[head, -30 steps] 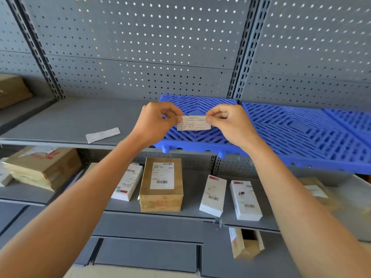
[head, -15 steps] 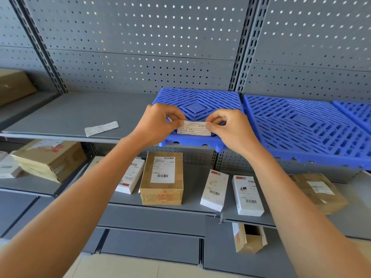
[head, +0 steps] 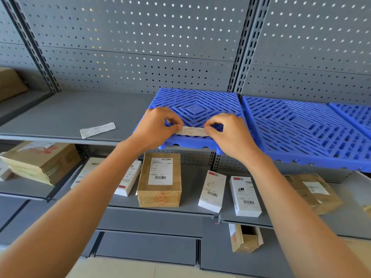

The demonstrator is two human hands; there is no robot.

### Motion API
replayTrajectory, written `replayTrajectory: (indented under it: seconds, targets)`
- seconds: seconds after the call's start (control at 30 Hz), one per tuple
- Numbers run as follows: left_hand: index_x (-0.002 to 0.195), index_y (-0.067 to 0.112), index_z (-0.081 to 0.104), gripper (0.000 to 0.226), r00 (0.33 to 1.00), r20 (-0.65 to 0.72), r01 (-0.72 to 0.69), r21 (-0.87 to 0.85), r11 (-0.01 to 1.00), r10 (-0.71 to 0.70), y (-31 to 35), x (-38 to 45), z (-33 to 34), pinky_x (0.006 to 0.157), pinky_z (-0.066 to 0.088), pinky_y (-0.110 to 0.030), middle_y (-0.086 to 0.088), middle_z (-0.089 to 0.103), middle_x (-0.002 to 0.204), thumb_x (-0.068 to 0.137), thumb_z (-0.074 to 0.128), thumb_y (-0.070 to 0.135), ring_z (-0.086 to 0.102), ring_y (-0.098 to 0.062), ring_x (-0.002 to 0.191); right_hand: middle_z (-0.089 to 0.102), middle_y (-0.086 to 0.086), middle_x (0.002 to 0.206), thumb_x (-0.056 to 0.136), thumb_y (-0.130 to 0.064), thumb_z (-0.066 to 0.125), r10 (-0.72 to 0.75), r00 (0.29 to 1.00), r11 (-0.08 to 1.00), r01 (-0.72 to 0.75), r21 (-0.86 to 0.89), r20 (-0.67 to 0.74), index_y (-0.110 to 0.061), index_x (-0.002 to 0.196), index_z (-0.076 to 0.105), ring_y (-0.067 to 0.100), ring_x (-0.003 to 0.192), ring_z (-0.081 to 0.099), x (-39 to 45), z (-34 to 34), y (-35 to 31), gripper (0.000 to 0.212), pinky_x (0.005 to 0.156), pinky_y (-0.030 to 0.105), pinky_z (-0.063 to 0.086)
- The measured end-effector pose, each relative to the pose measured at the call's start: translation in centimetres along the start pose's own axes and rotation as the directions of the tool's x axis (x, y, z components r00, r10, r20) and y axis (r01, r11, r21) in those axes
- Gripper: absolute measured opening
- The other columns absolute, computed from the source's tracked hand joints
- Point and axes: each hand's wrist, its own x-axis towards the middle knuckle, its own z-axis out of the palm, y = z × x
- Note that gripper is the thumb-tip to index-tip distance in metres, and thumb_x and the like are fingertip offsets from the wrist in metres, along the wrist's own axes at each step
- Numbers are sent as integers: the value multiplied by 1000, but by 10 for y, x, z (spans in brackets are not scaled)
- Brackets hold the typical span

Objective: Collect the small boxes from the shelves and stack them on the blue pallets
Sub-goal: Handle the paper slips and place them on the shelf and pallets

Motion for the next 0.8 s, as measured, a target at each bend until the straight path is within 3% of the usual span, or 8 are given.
replayTrajectory:
  seconds: [0.2,0.33,0.43,0.53,0.67,0.8]
  targets:
    - [87,23,77,9,1000,-3,11,-42,999,-11,-4,1,0,75,41,-2,14,69,87,88,73,15,61,4,81,73,0,81,98,-25,58,22,1000,1000,-22,13,22,-23,93,71,15,64,70,0,-2,-2,14,73,23,49]
    - [85,28,74,14,1000,-11,13,-64,998,-14,-5,2,-2,74,39,-1,11,71,89,91,71,16,63,0,83,72,-10,82,99,-26,58,36,999,999,-37,27,32,-25,97,70,14,69,71,3,-4,-3,13,76,26,54]
    - [91,22,76,8,1000,-10,2,-33,999,-2,-8,2,-5,75,38,0,11,72,91,92,70,18,64,0,85,73,-8,83,99,-25,59,31,999,1000,-31,5,33,-23,98,71,9,75,69,9,-3,-5,13,80,28,54]
    - [97,20,77,9,1000,1,-7,-9,1000,7,-14,1,-11,75,38,0,12,72,92,93,69,19,64,3,85,72,-8,91,99,-26,58,28,998,1000,-28,9,62,-25,100,70,19,77,72,15,-1,-10,12,80,25,54]
    - [98,21,77,9,1000,-25,9,15,1000,-8,-22,-4,-25,74,36,1,14,71,93,94,69,22,62,6,85,70,-6,108,99,-23,60,-24,997,1000,25,-9,78,-17,114,70,8,100,63,30,7,-24,19,92,29,51]
    - [95,23,77,8,994,-79,73,49,996,-69,-41,-14,-45,70,34,2,17,68,87,94,69,24,56,14,81,70,-2,111,98,-24,62,-78,990,997,79,0,114,-15,119,69,12,103,62,47,25,-46,24,94,34,51]
